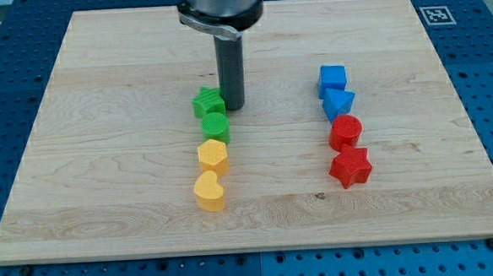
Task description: Move the green circle into the green star
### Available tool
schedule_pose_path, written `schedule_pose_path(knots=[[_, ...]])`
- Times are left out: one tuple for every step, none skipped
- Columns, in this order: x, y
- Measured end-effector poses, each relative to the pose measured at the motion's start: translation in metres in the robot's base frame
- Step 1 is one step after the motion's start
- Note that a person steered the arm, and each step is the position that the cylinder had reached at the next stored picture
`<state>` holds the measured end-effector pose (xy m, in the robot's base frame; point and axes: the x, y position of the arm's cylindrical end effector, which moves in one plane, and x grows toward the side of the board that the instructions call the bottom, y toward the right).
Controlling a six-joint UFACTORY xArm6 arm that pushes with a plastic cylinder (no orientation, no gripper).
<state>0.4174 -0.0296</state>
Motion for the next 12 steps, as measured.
schedule_pose_path(knots=[[0.000, -0.036], [0.030, -0.079], [0.028, -0.077], [0.016, 0.008], [0.069, 0.088], [0.086, 0.095], [0.078, 0.062], [0.077, 0.015], [0.066, -0.017], [0.045, -0.015], [0.032, 0.004], [0.029, -0.007]])
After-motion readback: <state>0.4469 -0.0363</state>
